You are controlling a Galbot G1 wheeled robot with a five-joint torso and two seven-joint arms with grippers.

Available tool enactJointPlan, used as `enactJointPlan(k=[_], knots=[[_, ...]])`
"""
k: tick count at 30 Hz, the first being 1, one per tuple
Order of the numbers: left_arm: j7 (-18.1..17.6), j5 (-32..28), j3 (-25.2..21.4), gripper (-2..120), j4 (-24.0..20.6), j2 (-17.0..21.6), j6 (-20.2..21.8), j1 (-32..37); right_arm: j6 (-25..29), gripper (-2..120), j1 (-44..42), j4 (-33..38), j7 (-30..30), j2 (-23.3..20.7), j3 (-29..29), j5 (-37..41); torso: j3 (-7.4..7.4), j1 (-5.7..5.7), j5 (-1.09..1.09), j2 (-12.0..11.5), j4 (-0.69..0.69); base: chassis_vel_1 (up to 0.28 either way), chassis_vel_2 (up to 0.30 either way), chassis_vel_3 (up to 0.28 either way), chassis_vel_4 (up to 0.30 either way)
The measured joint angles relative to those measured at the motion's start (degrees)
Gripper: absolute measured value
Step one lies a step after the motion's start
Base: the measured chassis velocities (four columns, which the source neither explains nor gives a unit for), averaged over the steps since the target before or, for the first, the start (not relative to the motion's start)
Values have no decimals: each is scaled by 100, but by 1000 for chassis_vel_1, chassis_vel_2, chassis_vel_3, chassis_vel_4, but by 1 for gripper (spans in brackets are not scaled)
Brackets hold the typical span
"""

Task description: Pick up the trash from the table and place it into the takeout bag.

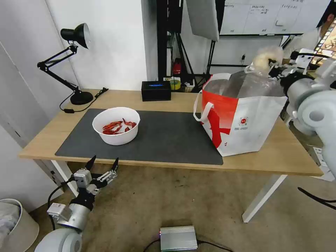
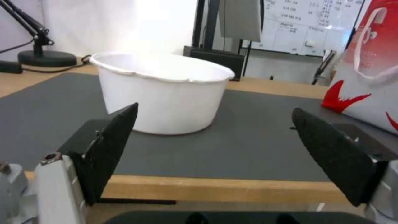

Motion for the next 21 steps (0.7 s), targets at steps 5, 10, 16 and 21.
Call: enactJointPlan(k=[5, 10, 16, 21], knots=[[-1, -11, 16, 100, -16, 3, 21, -41, -408, 0, 243, -266, 453, 95, -202, 383, 0, 0, 0, 0, 0, 0, 0, 0, 0], [-2, -40, 7, 100, -16, 23, 28, -74, -606, 0, 413, -313, 867, 157, -301, 805, 0, 0, 0, 0, 0, 0, 0, 0, 0], [-5, -69, -3, 100, -11, 23, 33, -81, -639, 6, 491, -365, 983, 223, -357, 879, 0, 0, 0, 0, 0, 0, 0, 0, 0], [-5, -82, -20, 100, -5, 23, 34, -90, -637, 21, 468, -363, 983, 241, -357, 857, 0, 0, 0, 0, 0, 0, 0, 0, 0]])
